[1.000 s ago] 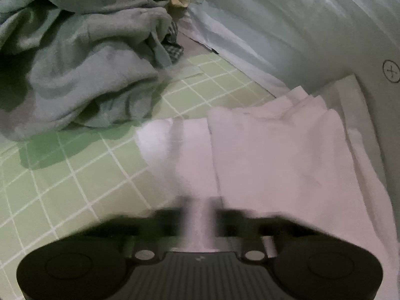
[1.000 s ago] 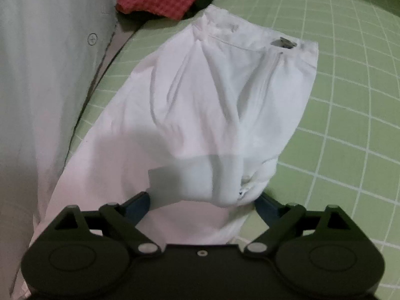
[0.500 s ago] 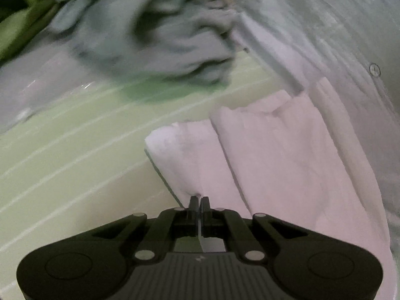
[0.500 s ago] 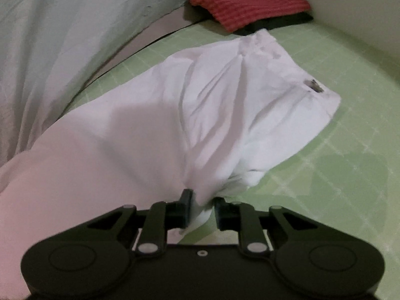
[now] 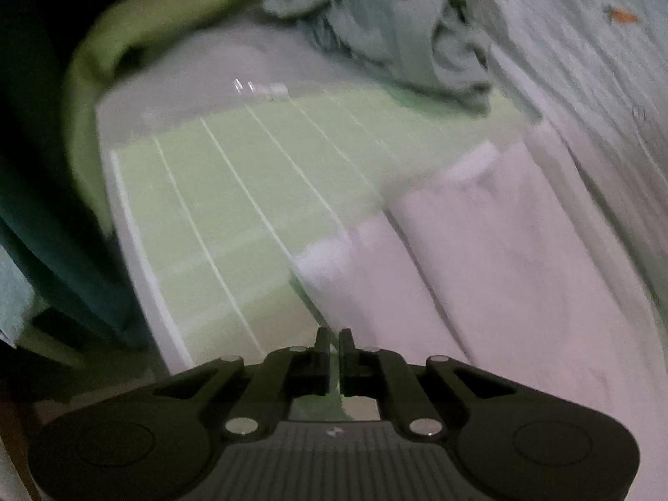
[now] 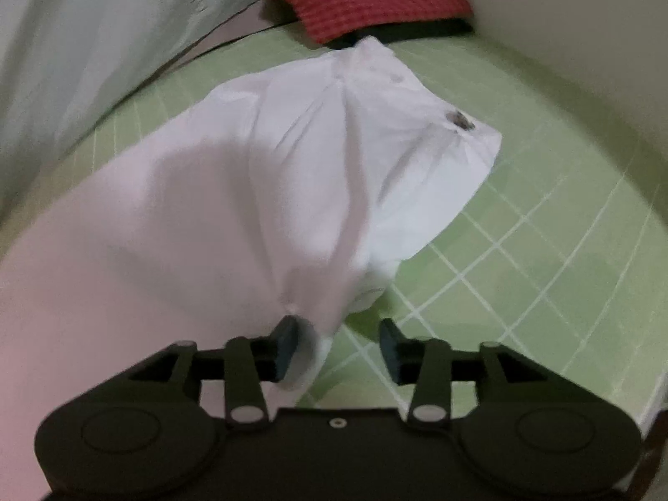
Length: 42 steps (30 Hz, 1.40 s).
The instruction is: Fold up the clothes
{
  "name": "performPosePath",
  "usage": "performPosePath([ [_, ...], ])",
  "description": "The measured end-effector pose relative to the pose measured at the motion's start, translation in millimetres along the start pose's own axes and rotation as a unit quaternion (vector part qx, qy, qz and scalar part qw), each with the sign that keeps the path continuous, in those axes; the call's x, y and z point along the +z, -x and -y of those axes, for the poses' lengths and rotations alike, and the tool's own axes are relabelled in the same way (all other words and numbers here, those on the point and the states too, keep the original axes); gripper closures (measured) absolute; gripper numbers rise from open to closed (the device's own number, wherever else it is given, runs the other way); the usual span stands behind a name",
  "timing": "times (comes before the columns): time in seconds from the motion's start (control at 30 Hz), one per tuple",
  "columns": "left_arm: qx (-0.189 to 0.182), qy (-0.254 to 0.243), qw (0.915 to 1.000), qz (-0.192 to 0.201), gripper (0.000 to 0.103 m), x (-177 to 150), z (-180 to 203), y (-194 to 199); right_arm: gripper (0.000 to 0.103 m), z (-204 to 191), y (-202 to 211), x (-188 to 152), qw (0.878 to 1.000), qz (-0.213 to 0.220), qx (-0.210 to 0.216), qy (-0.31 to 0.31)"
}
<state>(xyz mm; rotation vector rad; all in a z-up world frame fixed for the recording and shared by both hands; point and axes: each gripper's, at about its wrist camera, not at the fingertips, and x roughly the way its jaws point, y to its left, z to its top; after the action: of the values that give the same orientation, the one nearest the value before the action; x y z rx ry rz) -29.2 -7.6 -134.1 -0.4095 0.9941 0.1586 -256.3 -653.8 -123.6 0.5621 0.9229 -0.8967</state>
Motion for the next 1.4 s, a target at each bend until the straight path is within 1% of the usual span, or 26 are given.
performPosePath([
  [0.03, -0.005, 0.002, 1.0, 0.006, 0.096, 4.7, -1.9, 2.1, 0.047, -7.5, 3.8, -4.5, 1.0, 0.002, -0.007, 0.018],
  [0.07, -0.01, 0.004, 0.9999, 0.013, 0.094, 9.4, -3.8, 4.1, 0.031, -15.0, 7.8, -9.3, 0.999, 0.004, -0.014, 0.035],
  [0.1, -0.015, 0.0, 0.9998, 0.015, 0.086, 15.7, -1.8, 3.4, 0.023, -23.5, 13.4, -17.3, 0.998, 0.015, -0.02, 0.052],
  [0.13, -0.017, -0.009, 0.9997, 0.017, 0.08, 20.8, 2.2, 1.6, 0.01, -31.9, 19.1, -25.4, 0.997, 0.025, -0.027, 0.068],
  [0.17, -0.019, -0.019, 0.9995, 0.019, 0.079, 25.6, 6.4, -0.3, 0.0, -39.3, 25.1, -34.1, 0.996, 0.035, -0.031, 0.081],
  [0.23, -0.031, -0.036, 0.9988, 0.015, 0.078, 31.6, 13.8, -8.4, 0.0, -53.1, 37.8, -53.2, 0.993, 0.053, -0.036, 0.098],
  [0.3, -0.041, -0.044, 0.9981, 0.004, 0.075, 38.6, 22.7, -16.7, 0.0, -60.5, 46.8, -69.9, 0.993, 0.068, -0.039, 0.085],
  [0.4, -0.054, -0.062, 0.9966, -0.009, 0.073, 49.8, 35.3, -34.2, 0.0, -64.6, 58.6, -94.5, 0.996, 0.069, -0.033, 0.051],
  [0.43, -0.056, -0.067, 0.9961, -0.013, 0.072, 52.2, 39.2, -39.4, 0.0, -66.4, 59.8, -100.8, 0.996, 0.066, -0.027, 0.051],
  [0.57, -0.04, -0.084, 0.9951, -0.035, 0.071, 59.5, 44.2, -59.2, 0.0, -78.8, 63.4, -119.8, 0.995, 0.047, -0.036, 0.074],
  [0.67, -0.051, -0.085, 0.9943, -0.041, 0.071, 65.7, 45.3, -69.7, 0.0, -84.7, 68.3, -133.9, 0.996, 0.032, -0.035, 0.073],
  [0.77, -0.054, -0.099, 0.9927, -0.042, 0.074, 69.6, 48.8, -72.8, 0.0, -94.4, 66.7, -143.4, 0.995, 0.015, -0.038, 0.087],
  [0.8, -0.054, -0.105, 0.9922, -0.042, 0.078, 70.5, 50.0, -73.5, 0.0, -97.9, 66.6, -145.7, 0.995, 0.012, -0.038, 0.09],
  [0.83, -0.052, -0.107, 0.992, -0.04, 0.089, 70.8, 50.5, -73.2, 0.0, -101.4, 66.2, -147.5, 0.995, 0.008, -0.037, 0.093],
  [0.9, -0.052, -0.108, 0.9922, -0.032, 0.095, 70.5, 49.3, -69.4, 0.0, -106.4, 64.0, -148.7, 0.995, 0.004, -0.033, 0.094],
  [1.0, -0.059, -0.104, 0.9927, -0.017, 0.099, 70.1, 46.6, -57.8, 0.0, -113.0, 61.5, -146.6, 0.995, 0.003, -0.025, 0.099],
  [1.03, -0.064, -0.103, 0.9927, -0.004, 0.1, 70.1, 46.4, -48.0, 0.0, -115.8, 61.2, -145.8, 0.994, 0.003, -0.023, 0.106],
  [1.1, -0.085, -0.101, 0.9907, 0.032, 0.099, 69.6, 44.5, -14.6, 0.0, -121.4, 59.8, -144.0, 0.993, 0.004, -0.018, 0.121],
  [1.17, -0.109, -0.105, 0.9857, 0.074, 0.099, 66.5, 41.8, 24.8, 0.0, -126.6, 59.7, -143.4, 0.99, 0.005, -0.01, 0.138],
  [1.23, -0.1, -0.109, 0.9843, 0.096, 0.098, 54.7, 35.3, 46.5, 0.0, -131.4, 59.7, -143.5, 0.988, 0.007, -0.002, 0.156],
  [1.3, -0.064, -0.103, 0.9893, 0.08, 0.098, 37.8, 23.2, 36.1, 0.0, -134.0, 59.8, -144.5, 0.985, 0.01, 0.007, 0.171],
  [1.33, -0.046, -0.089, 0.9934, 0.056, 0.098, 30.7, 14.1, 21.1, 0.0, -133.4, 59.4, -144.0, 0.985, 0.011, 0.012, 0.173],
  [1.4, -0.034, -0.034, 0.9989, 0.002, 0.098, 22.7, -6.0, -3.9, 0.0, -130.6, 57.8, -142.5, 0.985, 0.009, 0.024, 0.171],
])
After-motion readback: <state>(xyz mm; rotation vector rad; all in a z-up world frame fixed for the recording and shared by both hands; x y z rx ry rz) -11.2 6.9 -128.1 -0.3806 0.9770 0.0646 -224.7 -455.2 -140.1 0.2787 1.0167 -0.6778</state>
